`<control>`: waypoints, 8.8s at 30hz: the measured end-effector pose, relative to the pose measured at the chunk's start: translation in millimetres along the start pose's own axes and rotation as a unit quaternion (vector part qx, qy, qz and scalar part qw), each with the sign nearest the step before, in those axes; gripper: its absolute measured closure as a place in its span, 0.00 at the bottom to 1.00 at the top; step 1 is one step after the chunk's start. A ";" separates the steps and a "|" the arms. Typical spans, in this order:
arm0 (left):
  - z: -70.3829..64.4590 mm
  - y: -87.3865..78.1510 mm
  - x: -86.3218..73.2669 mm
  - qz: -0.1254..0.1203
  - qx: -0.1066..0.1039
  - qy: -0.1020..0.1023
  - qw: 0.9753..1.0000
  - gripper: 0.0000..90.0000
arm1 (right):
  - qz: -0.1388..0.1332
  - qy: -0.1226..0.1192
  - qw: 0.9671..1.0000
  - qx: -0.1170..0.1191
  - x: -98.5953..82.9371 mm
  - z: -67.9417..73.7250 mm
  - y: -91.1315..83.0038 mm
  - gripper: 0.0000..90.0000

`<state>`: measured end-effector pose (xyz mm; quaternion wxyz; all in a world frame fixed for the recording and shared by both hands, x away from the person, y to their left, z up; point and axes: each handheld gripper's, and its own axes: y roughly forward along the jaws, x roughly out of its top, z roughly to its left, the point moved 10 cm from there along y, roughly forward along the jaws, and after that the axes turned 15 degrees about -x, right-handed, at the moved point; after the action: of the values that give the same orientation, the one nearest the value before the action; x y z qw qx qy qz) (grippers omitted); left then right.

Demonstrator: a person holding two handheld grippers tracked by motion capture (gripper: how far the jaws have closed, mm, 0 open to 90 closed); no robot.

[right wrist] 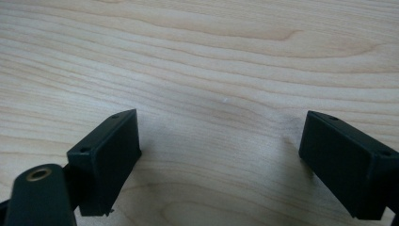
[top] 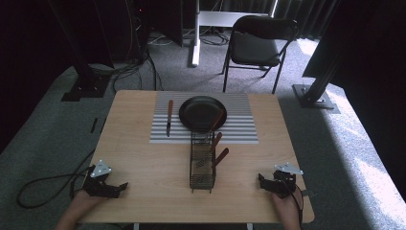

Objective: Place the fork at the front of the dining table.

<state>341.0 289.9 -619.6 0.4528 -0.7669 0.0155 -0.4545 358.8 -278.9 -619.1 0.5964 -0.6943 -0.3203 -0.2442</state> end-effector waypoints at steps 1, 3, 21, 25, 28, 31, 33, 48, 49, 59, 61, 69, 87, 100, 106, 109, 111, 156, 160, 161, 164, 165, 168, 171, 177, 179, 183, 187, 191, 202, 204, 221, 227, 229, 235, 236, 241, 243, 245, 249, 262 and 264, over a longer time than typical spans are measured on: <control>-0.7 -0.1 -0.2 0.002 -0.003 0.004 1.000 0.00 | 0.001 0.000 1.000 0.001 -0.4 -0.3 -0.3 0.13; -1.0 0.1 -0.1 0.002 -0.005 0.006 1.000 0.00 | 0.001 0.001 1.000 0.000 -1.1 -1.9 -0.8 0.13; -0.9 0.0 -0.1 0.003 -0.004 0.005 1.000 0.00 | 0.008 0.002 1.000 -0.004 -0.1 -1.1 -0.3 0.14; -0.8 0.1 -0.1 0.002 -0.004 0.005 1.000 0.00 | 0.017 -0.004 1.000 -0.001 -0.9 -0.3 -1.7 0.14; -0.8 0.1 -0.1 0.002 -0.004 0.005 1.000 0.00 | 0.024 -0.009 1.000 0.002 -1.5 1.3 -3.1 0.14; -0.9 0.1 -0.1 0.002 -0.004 0.005 1.000 0.00 | 0.038 -0.013 0.999 0.008 -3.2 9.7 -8.9 0.15; -0.9 0.1 -0.1 0.002 -0.004 0.005 1.000 0.00 | 0.045 -0.014 0.999 0.020 -3.2 16.0 -12.7 0.15; -0.9 0.1 -0.2 0.002 -0.004 0.005 1.000 0.00 | 0.020 -0.009 0.995 0.102 24.4 51.9 -59.7 0.18; -0.9 0.1 -0.1 0.002 -0.004 0.005 1.000 0.00 | 0.012 -0.011 0.994 0.109 29.5 56.3 -66.7 0.18; -0.9 0.2 -0.1 0.002 -0.004 0.005 1.000 0.00 | -0.039 -0.010 0.987 0.153 61.9 81.6 -104.4 0.21; -0.9 0.1 -0.1 0.002 -0.004 0.006 1.000 0.00 | -0.046 -0.012 0.986 0.162 67.0 87.7 -110.0 0.21; -0.9 0.1 -0.2 0.002 -0.004 0.005 1.000 0.00 | -0.056 -0.018 0.980 0.192 81.5 109.5 -121.0 0.21; -0.9 0.1 -0.3 0.002 -0.003 0.005 1.000 0.00 | -0.065 -0.030 0.973 0.220 104.9 152.4 -129.6 0.25; -0.9 0.0 -0.3 0.002 -0.004 0.005 1.000 0.00 | -0.051 -0.024 0.977 0.205 110.5 172.7 -121.8 0.46; -1.0 0.1 -0.3 0.002 -0.004 0.004 1.000 0.00 | -0.043 -0.023 0.979 0.198 107.6 173.5 -118.8 0.60; -1.0 0.1 -0.3 0.002 -0.004 0.005 1.000 0.00 | -0.049 -0.029 0.979 0.196 106.3 174.5 -120.3 0.66; -0.9 0.1 -0.2 0.002 -0.003 0.005 1.000 0.00 | -0.052 -0.030 0.978 0.201 106.1 176.2 -121.5 0.71; -0.9 0.1 -0.3 0.002 -0.003 0.005 1.000 0.00 | -0.110 -0.011 0.967 0.229 124.0 161.1 -163.9 0.89; -0.9 0.1 -0.2 0.002 -0.003 0.005 1.000 0.00 | -0.119 -0.012 0.965 0.234 129.9 158.8 -171.8 0.89; -0.9 0.1 -0.2 0.002 -0.003 0.005 1.000 0.00 | -0.119 -0.012 0.965 0.234 129.9 158.8 -171.8 0.89; -1.0 0.1 -0.3 0.002 -0.003 0.004 1.000 0.00 | -0.132 -0.008 0.963 0.236 137.1 154.1 -180.2 0.89; -0.9 0.1 -0.3 0.002 -0.003 0.005 1.000 0.00 | -0.135 -0.007 0.963 0.235 139.0 152.4 -182.1 0.89; -0.9 0.1 -0.3 0.002 -0.003 0.005 1.000 0.00 | -0.143 -0.003 0.961 0.236 144.9 147.3 -188.3 0.89; -0.9 0.1 -0.3 0.002 -0.003 0.005 1.000 0.00 | -0.151 0.001 0.959 0.241 150.6 142.6 -194.9 0.89; -0.9 0.1 -0.3 0.002 -0.003 0.005 1.000 0.00 | -0.170 0.012 0.957 0.236 159.7 129.6 -207.2 0.89; -0.9 0.1 -0.3 0.002 -0.003 0.005 1.000 0.00 | -0.173 0.021 0.954 0.242 161.9 124.4 -211.3 0.89; -0.9 0.1 -0.2 0.002 -0.003 0.005 1.000 0.00 | -0.181 0.035 0.952 0.244 165.3 110.7 -219.0 0.89; -0.9 0.1 -0.2 0.002 -0.003 0.005 1.000 0.00 | -0.190 0.049 0.953 0.231 166.8 94.5 -222.8 0.89; -0.9 0.1 -0.2 0.002 -0.003 0.005 1.000 0.00 | -0.194 0.055 0.956 0.214 164.7 80.3 -221.4 0.89; -0.9 0.1 -0.2 0.002 -0.003 0.005 1.000 0.00 | -0.161 0.066 0.975 0.138 153.4 45.0 -178.3 0.89; -0.9 0.1 -0.2 0.002 -0.003 0.005 1.000 0.00 | -0.155 0.069 0.977 0.126 152.7 40.5 -168.6 0.89; -1.0 0.1 -0.3 0.002 -0.004 0.005 1.000 0.00 | -0.099 0.073 0.991 0.047 156.9 24.2 -70.4 0.89; -1.0 0.1 -0.3 0.002 -0.003 0.004 1.000 0.00 | -0.073 0.065 0.995 0.030 163.7 26.8 -38.5 0.89; -1.0 0.1 -0.3 0.002 -0.003 0.005 1.000 0.00 | -0.066 0.065 0.995 0.030 165.6 28.1 -30.1 0.89; -1.0 0.1 -0.3 0.002 -0.003 0.004 1.000 0.00 | -0.056 0.056 0.997 0.022 171.8 33.6 -14.2 0.89; -1.0 0.1 -0.3 0.002 -0.003 0.004 1.000 0.00 | -0.054 0.053 0.997 0.020 172.3 34.3 -11.6 0.89; -1.0 0.1 -0.3 0.002 -0.003 0.005 1.000 0.00 | -0.042 0.048 0.998 0.016 172.2 38.3 -2.4 0.89; -1.0 0.1 -0.3 0.002 -0.004 0.004 1.000 0.00 | -0.034 0.042 0.998 0.008 171.1 39.6 3.7 0.89; -1.0 0.1 -0.3 0.002 -0.004 0.004 1.000 0.00 | -0.032 0.040 0.999 0.006 172.1 40.0 7.1 0.89; -1.0 0.1 -0.3 0.002 -0.004 0.004 1.000 0.00 | -0.027 0.031 0.999 0.000 179.3 40.5 11.7 0.89; -1.1 0.1 -0.3 0.002 -0.004 0.004 1.000 0.00 | -0.002 0.028 1.000 0.000 215.8 45.9 44.5 0.89; -1.0 0.1 -0.4 0.002 -0.003 0.005 1.000 0.00 | 0.002 0.030 1.000 0.001 220.8 46.3 50.5 0.89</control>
<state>340.0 289.3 -619.7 0.4511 -0.7664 0.0209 -0.4569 543.1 -203.7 -501.7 0.6073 -0.6866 -0.3007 -0.2633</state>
